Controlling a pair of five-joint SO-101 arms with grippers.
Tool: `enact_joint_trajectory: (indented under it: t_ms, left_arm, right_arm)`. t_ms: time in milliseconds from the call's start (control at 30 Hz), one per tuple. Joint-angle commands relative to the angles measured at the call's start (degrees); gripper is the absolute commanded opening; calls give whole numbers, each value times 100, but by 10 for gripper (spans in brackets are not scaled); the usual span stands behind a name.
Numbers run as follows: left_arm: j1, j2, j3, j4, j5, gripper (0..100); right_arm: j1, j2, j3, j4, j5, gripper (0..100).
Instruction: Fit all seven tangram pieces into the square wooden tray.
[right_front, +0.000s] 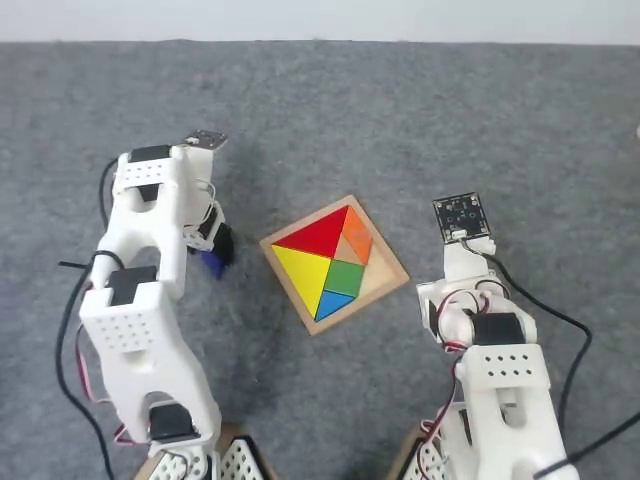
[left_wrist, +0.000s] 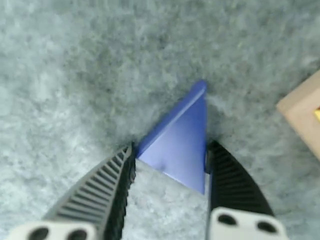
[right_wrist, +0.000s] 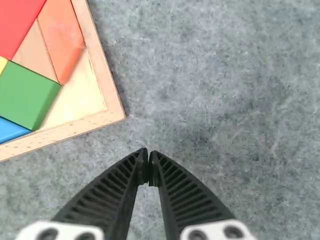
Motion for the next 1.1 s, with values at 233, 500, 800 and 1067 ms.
enact_joint_trajectory:
  t_ms: [233,500,800,1067]
  left_arm:
    - [88,-18,-154,-185,-273,193]
    - [387,-88,-22,325,-229,69]
    - [492,-97,-22,369,-149,67]
    - [44,-255,-127,378,-193,233]
  right_arm:
    - [22,-119,-53,-22,70,9]
    - [22,-119,-53,-22,70,9]
    - [22,-136,-53,-22,70,9]
    - [22,-127,-53,-22,70,9]
